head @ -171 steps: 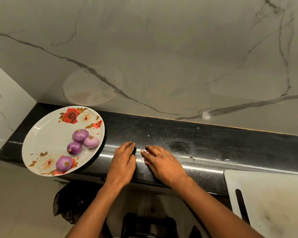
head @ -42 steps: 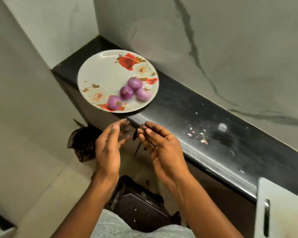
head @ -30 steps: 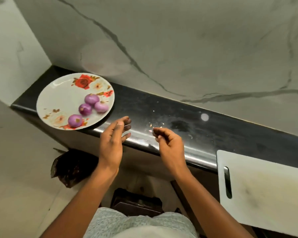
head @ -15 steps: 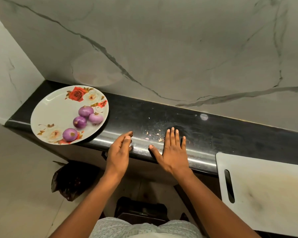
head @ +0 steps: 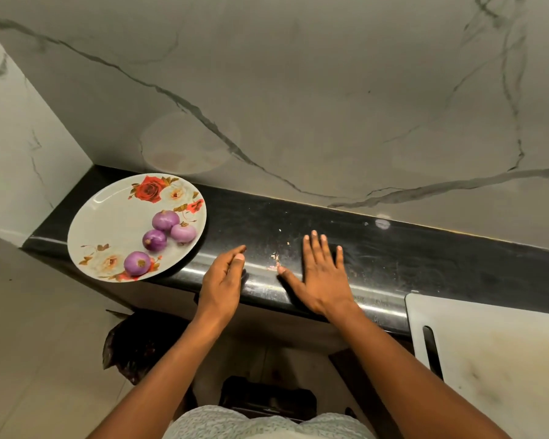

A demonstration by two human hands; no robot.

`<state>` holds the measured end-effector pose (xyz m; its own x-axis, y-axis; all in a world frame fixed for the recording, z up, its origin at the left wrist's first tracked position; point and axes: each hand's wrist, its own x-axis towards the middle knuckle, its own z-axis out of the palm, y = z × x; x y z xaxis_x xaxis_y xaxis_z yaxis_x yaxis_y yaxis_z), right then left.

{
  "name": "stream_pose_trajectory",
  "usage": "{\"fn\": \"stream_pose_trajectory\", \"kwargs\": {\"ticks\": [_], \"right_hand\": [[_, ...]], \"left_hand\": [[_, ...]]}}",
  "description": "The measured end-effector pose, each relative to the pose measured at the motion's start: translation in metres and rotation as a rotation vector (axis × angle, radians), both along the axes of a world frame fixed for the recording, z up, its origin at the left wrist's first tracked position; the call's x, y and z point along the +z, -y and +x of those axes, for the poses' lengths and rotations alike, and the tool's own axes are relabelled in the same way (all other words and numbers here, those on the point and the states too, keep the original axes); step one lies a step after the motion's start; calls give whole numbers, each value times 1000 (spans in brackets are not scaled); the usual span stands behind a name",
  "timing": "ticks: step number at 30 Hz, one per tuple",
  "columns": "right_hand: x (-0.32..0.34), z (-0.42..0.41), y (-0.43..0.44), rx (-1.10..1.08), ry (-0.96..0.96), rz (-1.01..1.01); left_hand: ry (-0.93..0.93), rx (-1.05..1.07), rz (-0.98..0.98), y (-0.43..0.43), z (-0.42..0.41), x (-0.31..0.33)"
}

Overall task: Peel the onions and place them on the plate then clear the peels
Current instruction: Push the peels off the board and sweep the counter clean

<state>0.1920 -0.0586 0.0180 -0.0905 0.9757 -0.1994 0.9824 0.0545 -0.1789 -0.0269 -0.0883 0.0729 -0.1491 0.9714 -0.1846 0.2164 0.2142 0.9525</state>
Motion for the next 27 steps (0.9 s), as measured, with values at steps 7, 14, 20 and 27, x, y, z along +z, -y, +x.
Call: {"fn": "stream_pose_trajectory", "kwargs": {"ticks": [7,14,20,27], "right_hand": [[-3,-4,-11,115,-17,-34],[7,1,-42,257,-10,22],[8,5,-80,281,0,-105],[2,10,-49,464,-39,-62]], "left_hand": [[-9,0,-14,-4,5,-6],[-4,28,-27,-7,-3,-7],[43,53,-31,-4,-9,-6],[8,62,-40,-1,-12,-16]]}}
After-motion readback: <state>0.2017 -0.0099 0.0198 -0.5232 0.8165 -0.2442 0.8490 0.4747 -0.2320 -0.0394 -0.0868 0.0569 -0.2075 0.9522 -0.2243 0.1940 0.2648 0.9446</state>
